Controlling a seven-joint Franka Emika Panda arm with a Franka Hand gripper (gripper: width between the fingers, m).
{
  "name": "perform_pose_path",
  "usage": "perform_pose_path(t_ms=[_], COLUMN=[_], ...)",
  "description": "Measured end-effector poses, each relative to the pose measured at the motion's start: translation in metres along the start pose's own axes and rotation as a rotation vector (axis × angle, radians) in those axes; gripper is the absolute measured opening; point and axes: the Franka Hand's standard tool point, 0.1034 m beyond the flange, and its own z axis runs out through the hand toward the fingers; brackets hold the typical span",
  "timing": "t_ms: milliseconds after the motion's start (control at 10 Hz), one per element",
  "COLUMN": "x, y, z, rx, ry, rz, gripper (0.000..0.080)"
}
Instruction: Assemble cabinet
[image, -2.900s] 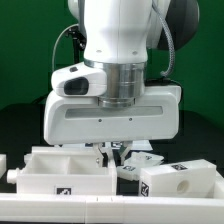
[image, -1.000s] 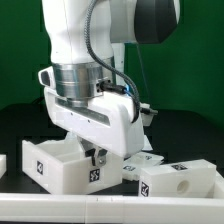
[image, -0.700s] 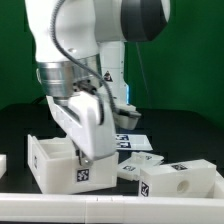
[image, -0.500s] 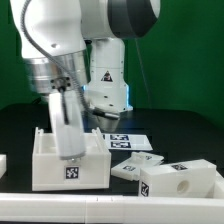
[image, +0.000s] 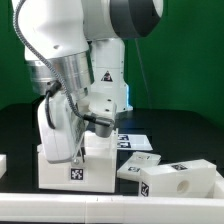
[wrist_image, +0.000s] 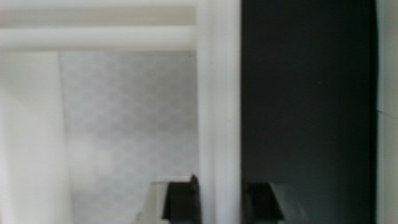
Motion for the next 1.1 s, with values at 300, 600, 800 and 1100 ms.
perform_pose_path(t_ms=[300, 600, 800, 1100], x=[0.003, 0.001, 0.001, -0.004], y=[-0.034, -0.032, -0.032, -0.046], z=[-0.013, -0.007, -0.004, -0.004], rx=[0.033, 0.036, 0.033, 0.048], ry=[0.005, 0.013, 0.013, 0.018], rz=[-0.056, -0.067, -0.068, -0.056], gripper=[0.0091, 0.0091, 0.0091, 0.0091])
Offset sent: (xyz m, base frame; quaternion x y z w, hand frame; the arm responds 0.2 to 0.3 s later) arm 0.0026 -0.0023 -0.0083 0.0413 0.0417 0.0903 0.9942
